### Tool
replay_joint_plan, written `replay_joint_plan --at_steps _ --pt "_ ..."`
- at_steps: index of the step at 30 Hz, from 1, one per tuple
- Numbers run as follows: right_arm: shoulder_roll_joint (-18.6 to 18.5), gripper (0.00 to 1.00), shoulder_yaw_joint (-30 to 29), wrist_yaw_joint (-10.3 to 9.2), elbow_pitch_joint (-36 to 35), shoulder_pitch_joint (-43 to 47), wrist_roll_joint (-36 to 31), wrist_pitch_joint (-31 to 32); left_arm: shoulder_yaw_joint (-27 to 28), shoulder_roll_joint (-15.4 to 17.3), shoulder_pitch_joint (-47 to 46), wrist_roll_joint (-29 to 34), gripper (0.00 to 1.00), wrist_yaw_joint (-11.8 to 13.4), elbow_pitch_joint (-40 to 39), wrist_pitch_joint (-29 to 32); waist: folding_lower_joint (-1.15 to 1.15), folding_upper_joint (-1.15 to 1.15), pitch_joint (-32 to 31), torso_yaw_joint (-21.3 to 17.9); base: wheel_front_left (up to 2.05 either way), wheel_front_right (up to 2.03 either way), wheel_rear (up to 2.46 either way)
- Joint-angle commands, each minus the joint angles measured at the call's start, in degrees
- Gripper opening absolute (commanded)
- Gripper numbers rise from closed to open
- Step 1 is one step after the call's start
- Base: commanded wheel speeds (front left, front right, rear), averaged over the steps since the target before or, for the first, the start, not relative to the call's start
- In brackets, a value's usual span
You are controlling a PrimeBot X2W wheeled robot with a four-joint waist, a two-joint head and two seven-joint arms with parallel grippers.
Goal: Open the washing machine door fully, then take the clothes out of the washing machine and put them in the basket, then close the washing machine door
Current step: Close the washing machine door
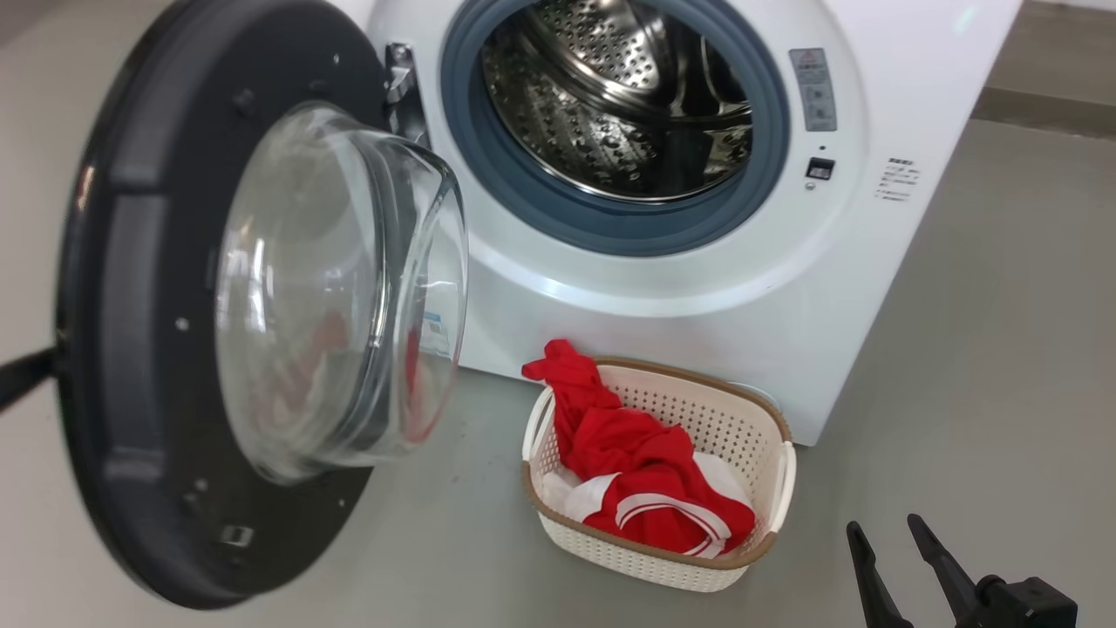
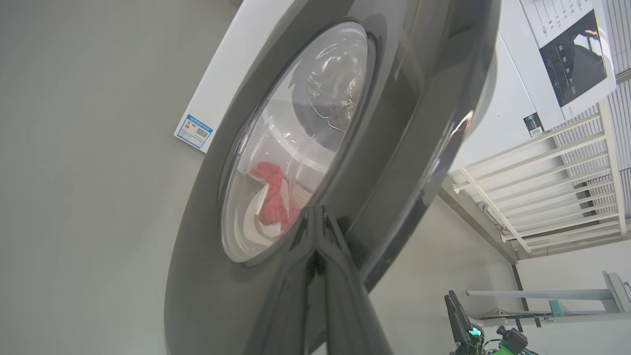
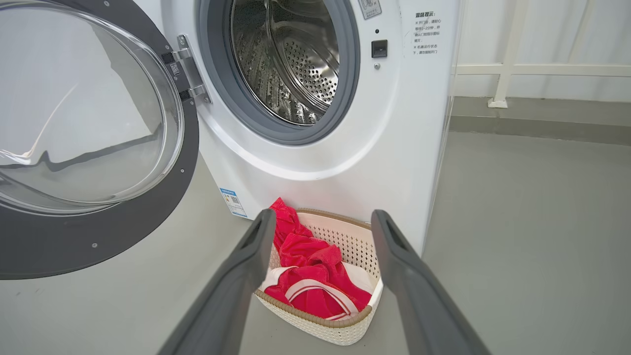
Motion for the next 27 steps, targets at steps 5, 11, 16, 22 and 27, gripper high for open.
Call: replay_joint_plan --at_steps 5,11,16,22,27 --pt "-0.69 1.0 0.61 0.28 -1.82 -0.58 0.25 -0.37 1.51 0.97 0.93 -2.08 0.0 -0.41 -6.66 0.6 0.0 0.0 -1.09 -1.86 0.0 0.0 0.0" --pt "-0.71 1.0 0.18 0.28 -2.04 -0.6 0.26 -0.37 0.79 -0.6 2.8 -2.67 0.0 -0.41 -11.94 0.18 0.0 0.0 -1.18 -3.78 0.0 0.0 0.0" --pt "-0.74 1.0 0.06 0.28 -2.13 -0.57 0.25 -0.37 -0.63 -2.1 3.57 -2.15 0.0 -0.41 -15.34 -0.86 0.0 0.0 -1.09 -5.44 0.0 0.0 0.0" --pt "-0.81 1.0 -0.06 0.28 -2.1 -0.77 0.37 -0.37 -2.57 -4.26 4.25 -1.32 0.0 -0.41 -18.1 -3.33 0.0 0.0 -0.77 -7.9 0.0 0.0 0.0" --pt "-0.89 1.0 -0.4 0.28 -2.29 -0.74 0.34 -0.37 -4.32 -6.27 3.86 -0.91 0.0 -0.41 -20.04 -5.38 0.0 0.0 -0.62 -9.42 0.0 0.0 0.0"
